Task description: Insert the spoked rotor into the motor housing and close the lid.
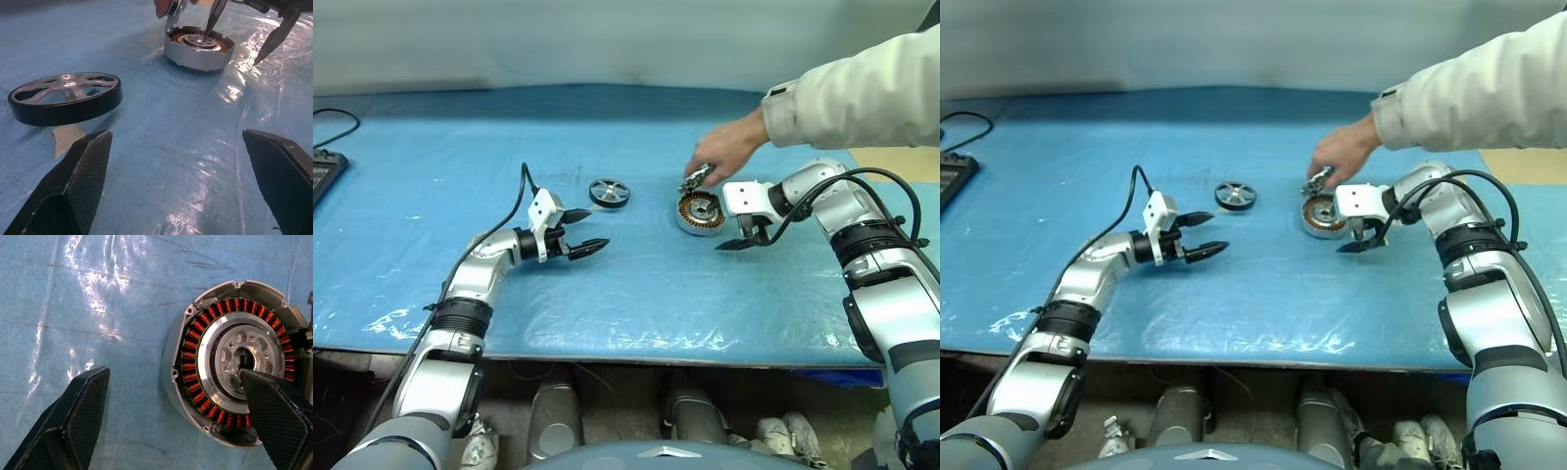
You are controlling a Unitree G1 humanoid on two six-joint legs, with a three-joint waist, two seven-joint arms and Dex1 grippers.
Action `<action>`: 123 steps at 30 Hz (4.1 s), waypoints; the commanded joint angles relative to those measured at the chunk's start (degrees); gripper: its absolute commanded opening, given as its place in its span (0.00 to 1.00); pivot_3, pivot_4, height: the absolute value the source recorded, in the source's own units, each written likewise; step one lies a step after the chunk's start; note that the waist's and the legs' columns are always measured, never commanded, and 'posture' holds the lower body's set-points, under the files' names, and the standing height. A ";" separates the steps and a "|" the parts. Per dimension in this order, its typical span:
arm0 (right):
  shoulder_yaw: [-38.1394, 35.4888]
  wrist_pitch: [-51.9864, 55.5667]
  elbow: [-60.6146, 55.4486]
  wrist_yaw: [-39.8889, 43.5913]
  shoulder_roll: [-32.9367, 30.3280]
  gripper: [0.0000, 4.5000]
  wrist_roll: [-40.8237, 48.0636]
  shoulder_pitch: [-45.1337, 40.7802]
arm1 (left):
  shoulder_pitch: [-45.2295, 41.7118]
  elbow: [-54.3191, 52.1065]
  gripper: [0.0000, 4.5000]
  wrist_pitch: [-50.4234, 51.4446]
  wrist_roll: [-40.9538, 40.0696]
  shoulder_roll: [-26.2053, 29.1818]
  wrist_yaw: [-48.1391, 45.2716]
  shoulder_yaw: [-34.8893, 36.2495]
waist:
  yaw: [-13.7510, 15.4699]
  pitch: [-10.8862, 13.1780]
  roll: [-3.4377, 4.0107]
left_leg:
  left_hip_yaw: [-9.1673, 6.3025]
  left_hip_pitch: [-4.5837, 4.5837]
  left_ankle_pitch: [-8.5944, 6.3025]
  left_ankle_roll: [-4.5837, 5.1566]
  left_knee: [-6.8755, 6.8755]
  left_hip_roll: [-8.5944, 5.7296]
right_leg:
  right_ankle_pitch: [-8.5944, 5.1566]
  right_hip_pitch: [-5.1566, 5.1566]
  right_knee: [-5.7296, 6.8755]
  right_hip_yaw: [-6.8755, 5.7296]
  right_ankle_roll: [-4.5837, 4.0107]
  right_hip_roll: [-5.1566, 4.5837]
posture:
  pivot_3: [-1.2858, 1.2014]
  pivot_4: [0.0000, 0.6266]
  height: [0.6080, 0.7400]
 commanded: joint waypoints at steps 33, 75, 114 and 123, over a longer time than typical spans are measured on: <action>-22.63 19.59 0.88 -8.23 12.42 0.99 20.99 -4.29 | -0.77 -5.38 1.00 3.36 -0.46 1.09 0.95 0.13 | -1.04 0.00 0.00 | 0.03 -0.42 0.07 0.12 0.00 0.13 | -0.01 -0.54 0.12 0.01 -0.04 0.11 | 0.52 0.24 1.00; -8.19 5.76 22.65 -26.10 19.74 0.99 -4.17 -14.20 | 10.75 -16.39 1.00 6.34 -2.60 2.12 7.96 1.60 | -1.20 0.02 0.03 | 0.06 -0.70 0.00 -0.01 0.01 0.23 | -0.05 -0.81 0.13 -0.04 -0.10 0.16 | 0.52 0.24 1.00; -1.34 11.60 24.66 -28.23 19.77 0.57 -15.07 -9.96 | 12.62 -12.62 1.00 2.20 -1.56 2.76 8.49 2.14 | -0.93 -0.04 0.06 | 0.06 -0.23 -0.02 -0.04 0.01 0.16 | -0.06 -0.30 0.12 -0.04 -0.12 0.08 | 0.52 0.24 1.00; -2.80 10.33 24.16 -26.95 19.17 0.40 -13.21 -9.56 | 12.82 -13.76 1.00 2.82 -1.60 2.32 9.47 1.85 | -0.82 -0.08 0.04 | 0.02 0.38 -0.04 -0.06 -0.04 0.11 | -0.09 0.32 0.06 -0.04 -0.10 0.00 | 0.52 0.24 1.00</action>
